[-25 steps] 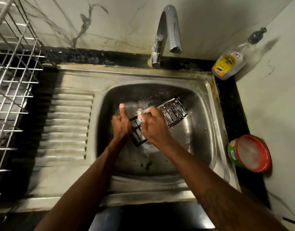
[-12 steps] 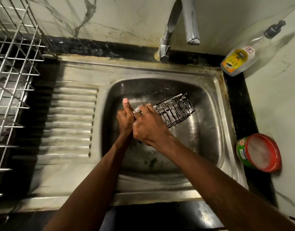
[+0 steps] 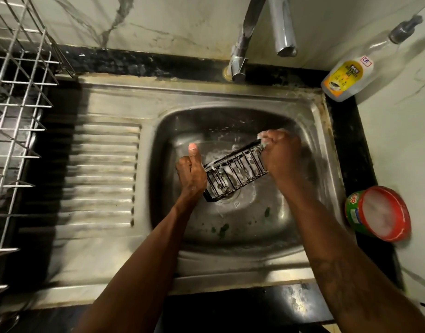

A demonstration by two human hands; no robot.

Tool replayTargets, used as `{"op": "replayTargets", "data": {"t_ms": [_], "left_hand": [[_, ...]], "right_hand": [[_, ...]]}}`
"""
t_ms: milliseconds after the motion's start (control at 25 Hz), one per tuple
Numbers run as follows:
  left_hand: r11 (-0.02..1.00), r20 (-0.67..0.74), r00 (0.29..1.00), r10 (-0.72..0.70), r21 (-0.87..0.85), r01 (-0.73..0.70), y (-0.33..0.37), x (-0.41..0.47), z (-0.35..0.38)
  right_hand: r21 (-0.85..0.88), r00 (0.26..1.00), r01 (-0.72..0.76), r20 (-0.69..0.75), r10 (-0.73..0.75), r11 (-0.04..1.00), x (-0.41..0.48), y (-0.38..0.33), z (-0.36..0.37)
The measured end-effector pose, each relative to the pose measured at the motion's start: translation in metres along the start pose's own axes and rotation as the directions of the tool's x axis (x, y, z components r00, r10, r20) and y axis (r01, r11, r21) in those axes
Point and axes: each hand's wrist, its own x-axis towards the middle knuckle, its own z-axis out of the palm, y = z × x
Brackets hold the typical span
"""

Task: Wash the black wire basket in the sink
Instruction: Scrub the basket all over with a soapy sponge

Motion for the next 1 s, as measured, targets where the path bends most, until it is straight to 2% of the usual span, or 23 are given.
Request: {"op": "replayTargets", "data": {"t_ms": [40, 80, 160, 200, 280, 320, 360, 440, 520, 600, 760, 840, 880, 920, 960, 1000], "left_hand": [[1.000, 0.004, 1.000, -0.005, -0.003, 0.005, 0.001, 0.000, 0.000], [1.000, 0.004, 1.000, -0.010, -0.013, 0.010, 0.000, 0.002, -0.001], [0.999, 0.019, 1.000, -0.016, -0.028, 0.017, -0.001, 0.003, -0.002], [0.999, 0.032, 0.999, -0.022, -0.031, 0.023, -0.001, 0.003, -0.003], [0.999, 0.052, 0.998, -0.031, -0.016, 0.032, 0.000, 0.001, -0.004], [1.000, 0.056, 0.998, -0.023, 0.000, 0.023, 0.000, 0.000, -0.003], [1.000, 0.057, 0.998, -0.014, 0.021, 0.013, -0.001, 0.001, -0.002], [0.999, 0.050, 0.999, -0.013, 0.044, 0.011, -0.004, 0.002, 0.000], [0.999, 0.032, 0.999, -0.006, 0.047, 0.004, -0.009, 0.003, 0.003], [0.999, 0.019, 1.000, 0.022, 0.044, -0.023, -0.012, 0.003, 0.002], [0.997, 0.031, 0.997, 0.072, 0.036, -0.073, -0.011, 0.001, 0.002], [0.996, 0.037, 0.997, 0.072, 0.040, -0.074, -0.007, -0.001, 0.002], [0.996, 0.032, 0.997, 0.075, 0.045, -0.076, -0.005, -0.001, 0.001], [0.995, 0.024, 0.997, 0.074, 0.064, -0.076, -0.005, 0.000, 0.001], [0.994, 0.023, 0.997, 0.070, 0.077, -0.072, -0.005, 0.000, 0.001], [0.996, 0.030, 0.998, 0.059, 0.067, -0.061, -0.006, 0.001, 0.001]], "right_hand": [[-0.012, 1.000, -0.031, -0.006, 0.031, 0.999, 0.000, 0.000, -0.001], [-0.059, 1.000, 0.000, 0.021, 0.001, 0.998, -0.007, -0.013, 0.004], [-0.107, 0.973, 0.194, 0.146, -0.178, 0.975, -0.038, -0.058, 0.028], [-0.053, 0.945, 0.269, 0.209, -0.253, 0.962, -0.055, -0.078, 0.038], [0.037, 0.905, 0.352, 0.241, -0.350, 0.935, -0.064, -0.085, 0.042], [0.058, 0.918, 0.328, 0.213, -0.333, 0.943, -0.052, -0.072, 0.033], [0.047, 0.947, 0.252, 0.195, -0.256, 0.967, -0.035, -0.052, 0.020], [-0.014, 0.995, 0.040, 0.087, -0.039, 0.999, 0.008, -0.006, -0.004], [-0.045, 0.987, -0.163, 0.001, 0.163, 0.986, 0.035, 0.028, -0.020], [-0.034, 0.973, -0.232, -0.023, 0.232, 0.972, 0.030, 0.029, -0.016], [-0.063, 0.990, -0.094, -0.114, 0.086, 0.994, -0.020, 0.008, 0.000], [-0.014, 0.982, -0.121, -0.146, 0.118, 0.993, -0.030, 0.008, 0.004], [0.019, 0.989, -0.088, -0.115, 0.090, 0.996, -0.033, 0.004, 0.006], [0.029, 0.999, 0.000, -0.047, 0.001, 1.000, -0.039, -0.004, 0.011], [0.036, 0.988, 0.146, 0.040, -0.147, 0.989, -0.050, -0.019, 0.015], [0.059, 0.944, 0.310, 0.100, -0.315, 0.949, -0.064, -0.035, 0.019]]}}
